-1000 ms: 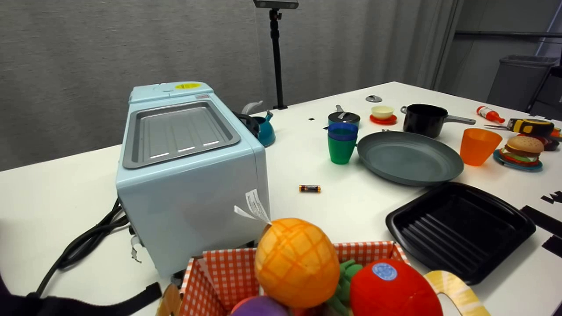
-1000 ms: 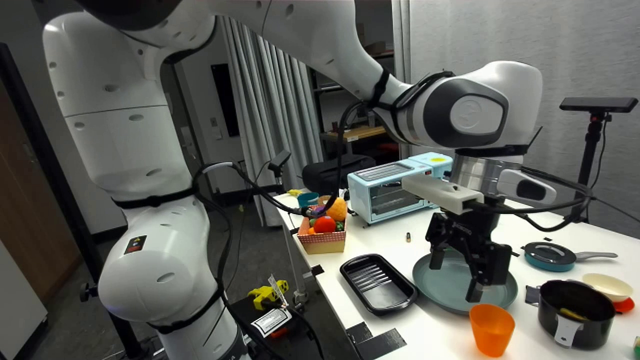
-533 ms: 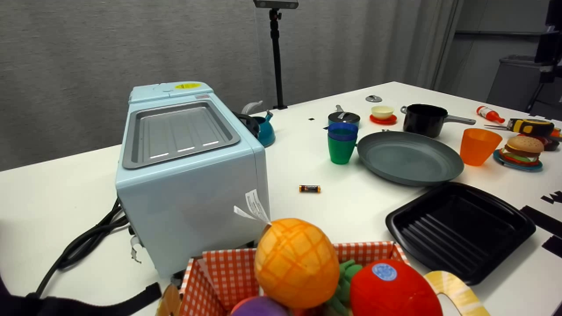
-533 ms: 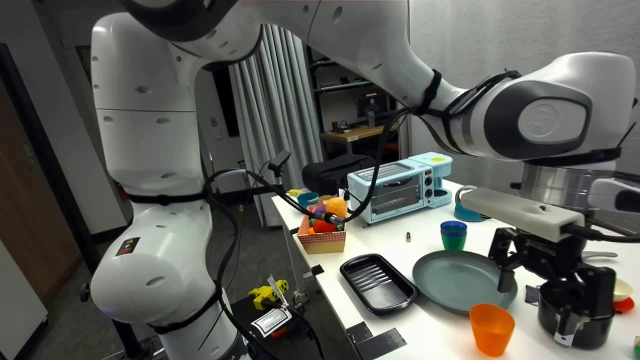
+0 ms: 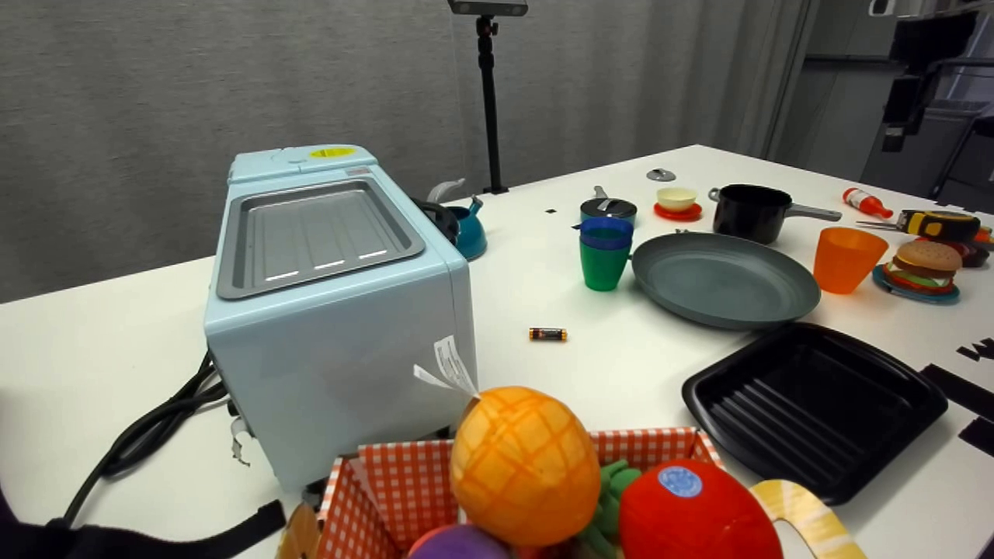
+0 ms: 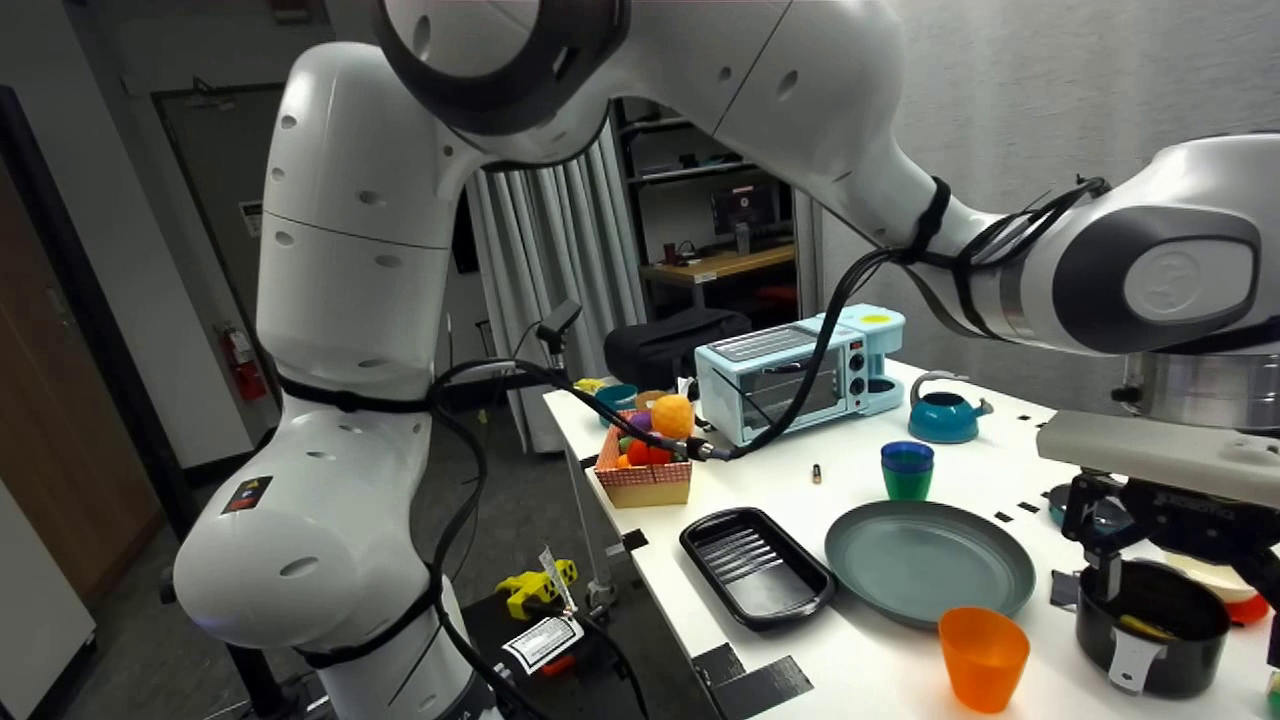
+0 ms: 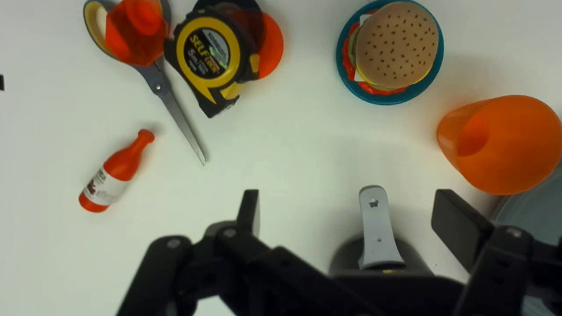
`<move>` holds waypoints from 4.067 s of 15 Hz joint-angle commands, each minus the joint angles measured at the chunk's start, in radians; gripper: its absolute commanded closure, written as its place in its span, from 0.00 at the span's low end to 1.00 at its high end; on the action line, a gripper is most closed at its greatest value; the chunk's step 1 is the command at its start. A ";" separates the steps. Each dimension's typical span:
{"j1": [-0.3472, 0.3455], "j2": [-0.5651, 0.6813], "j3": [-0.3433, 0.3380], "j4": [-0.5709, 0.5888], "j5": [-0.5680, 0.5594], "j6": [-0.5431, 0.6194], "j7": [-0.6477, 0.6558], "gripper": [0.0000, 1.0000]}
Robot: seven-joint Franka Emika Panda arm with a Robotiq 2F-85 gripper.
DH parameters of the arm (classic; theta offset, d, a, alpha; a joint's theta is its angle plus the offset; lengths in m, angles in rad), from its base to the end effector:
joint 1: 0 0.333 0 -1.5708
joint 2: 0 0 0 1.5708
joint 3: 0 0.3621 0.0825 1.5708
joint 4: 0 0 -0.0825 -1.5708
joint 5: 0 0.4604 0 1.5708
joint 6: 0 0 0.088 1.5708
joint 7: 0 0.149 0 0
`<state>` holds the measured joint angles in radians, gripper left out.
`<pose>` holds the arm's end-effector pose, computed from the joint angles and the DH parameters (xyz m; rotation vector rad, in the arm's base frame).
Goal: Pour the contents in the pot on the plate
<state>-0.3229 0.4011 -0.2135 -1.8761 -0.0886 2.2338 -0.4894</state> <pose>0.6043 -0.3602 0.2521 3.0226 0.0361 -0.1607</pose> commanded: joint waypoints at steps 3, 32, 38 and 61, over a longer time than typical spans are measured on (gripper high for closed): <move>-0.052 0.079 0.090 0.112 0.061 -0.010 -0.190 0.00; 0.007 0.236 0.131 0.147 0.045 0.039 0.010 0.00; -0.002 0.267 0.122 0.187 0.043 0.035 0.035 0.00; -0.046 0.389 0.168 0.313 0.035 0.024 -0.205 0.00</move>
<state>-0.3427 0.7804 -0.0647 -1.5739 -0.0500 2.2593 -0.6454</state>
